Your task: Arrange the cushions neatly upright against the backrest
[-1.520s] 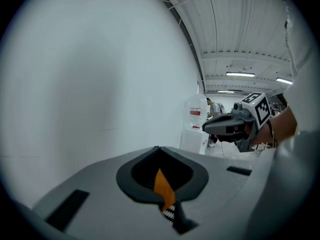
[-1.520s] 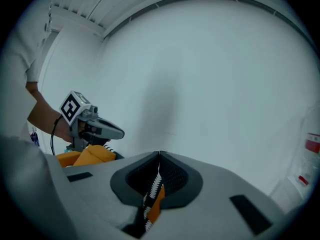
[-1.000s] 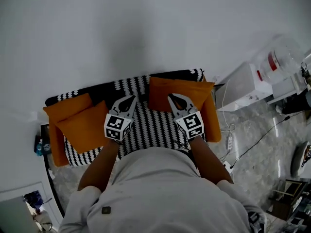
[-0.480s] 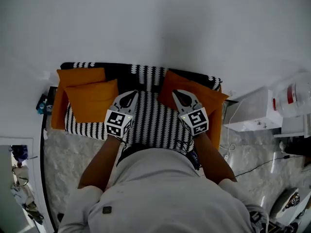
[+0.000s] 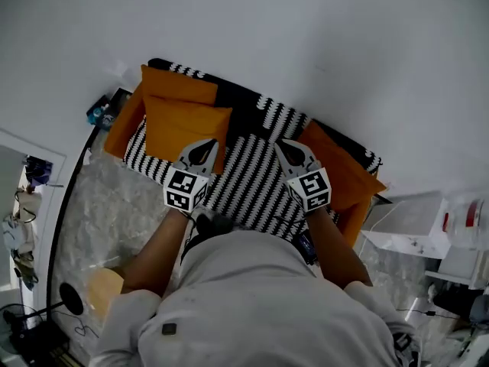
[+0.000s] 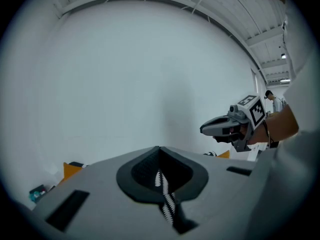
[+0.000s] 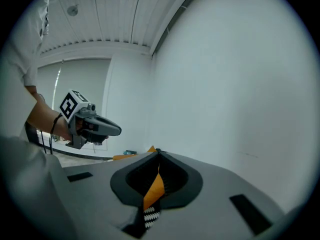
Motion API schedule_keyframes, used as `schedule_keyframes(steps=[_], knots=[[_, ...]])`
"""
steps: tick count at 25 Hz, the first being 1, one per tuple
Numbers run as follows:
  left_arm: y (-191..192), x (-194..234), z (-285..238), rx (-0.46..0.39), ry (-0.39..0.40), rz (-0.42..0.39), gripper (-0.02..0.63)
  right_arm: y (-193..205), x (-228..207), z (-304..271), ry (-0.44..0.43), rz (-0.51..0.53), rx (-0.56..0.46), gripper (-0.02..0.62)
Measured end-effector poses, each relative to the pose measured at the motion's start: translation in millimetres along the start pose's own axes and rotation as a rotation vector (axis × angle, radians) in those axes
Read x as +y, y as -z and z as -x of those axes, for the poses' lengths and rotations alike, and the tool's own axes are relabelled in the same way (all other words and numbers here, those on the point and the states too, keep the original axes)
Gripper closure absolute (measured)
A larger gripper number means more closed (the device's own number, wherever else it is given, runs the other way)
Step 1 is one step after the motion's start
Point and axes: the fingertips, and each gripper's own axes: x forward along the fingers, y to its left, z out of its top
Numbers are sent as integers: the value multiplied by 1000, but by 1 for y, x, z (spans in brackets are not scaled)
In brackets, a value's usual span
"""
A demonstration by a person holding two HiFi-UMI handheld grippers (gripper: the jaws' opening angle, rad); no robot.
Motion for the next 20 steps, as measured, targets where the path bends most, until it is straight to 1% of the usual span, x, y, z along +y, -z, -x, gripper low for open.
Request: schedule_keyframes(steps=[3, 5, 11, 14, 20], knots=[[7, 39, 32, -3, -50, 12, 597, -17, 31, -33, -34, 12, -10, 568], [11, 63, 52, -10, -65, 18, 597, -27, 52, -54, -48, 16, -8, 568], [33, 136, 105, -21, -73, 41, 597, -49, 118, -113, -58, 18, -2, 568], [40, 168, 127, -30, -72, 32, 597, -52, 145, -138, -50, 14, 12, 568], [55, 215, 157, -25, -59, 28, 597, -61, 187, -179, -46, 11, 21, 568]])
